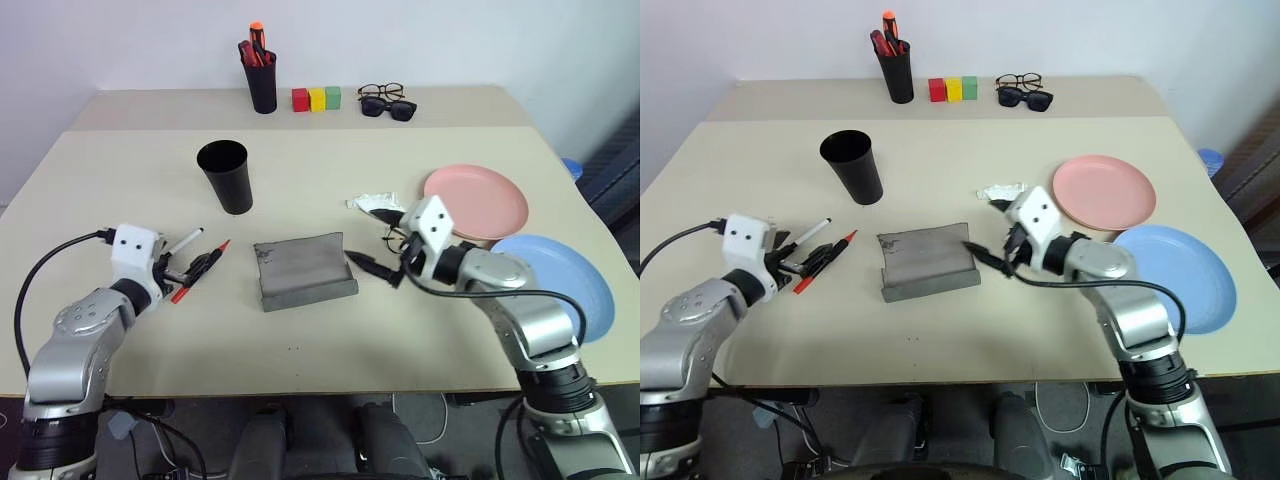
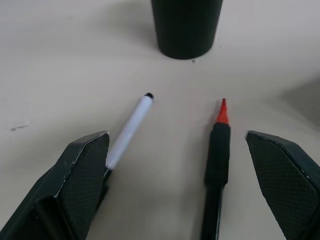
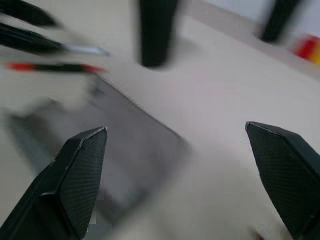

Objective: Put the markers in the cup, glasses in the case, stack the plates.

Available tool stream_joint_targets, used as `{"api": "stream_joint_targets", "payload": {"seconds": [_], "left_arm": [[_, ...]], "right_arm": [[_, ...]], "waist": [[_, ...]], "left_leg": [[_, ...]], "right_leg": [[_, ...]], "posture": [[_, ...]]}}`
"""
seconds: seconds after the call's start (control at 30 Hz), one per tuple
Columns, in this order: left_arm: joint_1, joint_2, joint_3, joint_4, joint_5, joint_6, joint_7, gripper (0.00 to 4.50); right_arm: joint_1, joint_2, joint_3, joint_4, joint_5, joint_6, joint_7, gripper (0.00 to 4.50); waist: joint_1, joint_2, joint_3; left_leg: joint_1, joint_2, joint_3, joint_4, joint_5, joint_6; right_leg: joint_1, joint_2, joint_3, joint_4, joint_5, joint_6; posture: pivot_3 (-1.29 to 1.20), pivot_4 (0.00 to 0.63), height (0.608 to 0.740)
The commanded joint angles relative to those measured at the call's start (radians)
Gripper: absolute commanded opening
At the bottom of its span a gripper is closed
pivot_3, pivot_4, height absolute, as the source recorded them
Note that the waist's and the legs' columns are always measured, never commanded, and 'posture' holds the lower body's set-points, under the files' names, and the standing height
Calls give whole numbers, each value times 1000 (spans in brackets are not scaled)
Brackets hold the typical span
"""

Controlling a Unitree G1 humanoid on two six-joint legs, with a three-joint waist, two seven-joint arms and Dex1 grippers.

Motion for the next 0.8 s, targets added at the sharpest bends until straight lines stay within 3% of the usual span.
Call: {"api": "stream_joint_targets", "payload": {"seconds": [0.03,0.23,0.4,0.5,0.63,0.73,0.8], "left_arm": [[-61,49,-40,-54,12,141,20,4433],[-255,119,-147,12,-18,540,18,4433],[-365,107,-211,102,-9,624,6,4433],[-393,100,-231,141,6,629,14,3594],[-393,95,-226,161,13,607,19,1606],[-369,74,-153,125,2,505,14,49],[-338,50,-70,62,-14,362,-1,15]], "right_arm": [[-5,28,53,-88,-10,30,-32,4500],[-4,36,128,-163,21,54,9,4500],[-35,65,148,-139,11,49,3,4500],[-33,75,157,-144,10,50,-3,4500],[-27,82,169,-151,5,51,-11,4500],[-28,83,172,-152,1,48,-14,4500],[-33,83,169,-146,-3,41,-13,4500]], "waist": [[-2,0,0],[-6,0,0],[-8,0,0],[-7,0,0],[-7,0,0],[-6,0,0],[-6,0,0]], "left_leg": [[0,0,0,0,0,0],[0,-1,0,0,0,0],[0,-1,0,0,0,0],[0,-1,0,0,0,0],[1,-1,0,0,0,-1],[1,-1,0,0,0,-1],[0,-1,0,0,0,-1]], "right_leg": [[0,0,0,0,0,0],[-1,2,0,2,0,0],[-1,2,0,2,0,0],[-1,2,0,3,0,0],[-1,2,0,3,0,0],[-1,2,0,3,0,0],[-2,1,0,3,0,0]], "posture": [[0,150,740],[0,150,740],[0,150,740],[0,150,740],[0,150,740],[0,150,740],[0,150,740]]}}
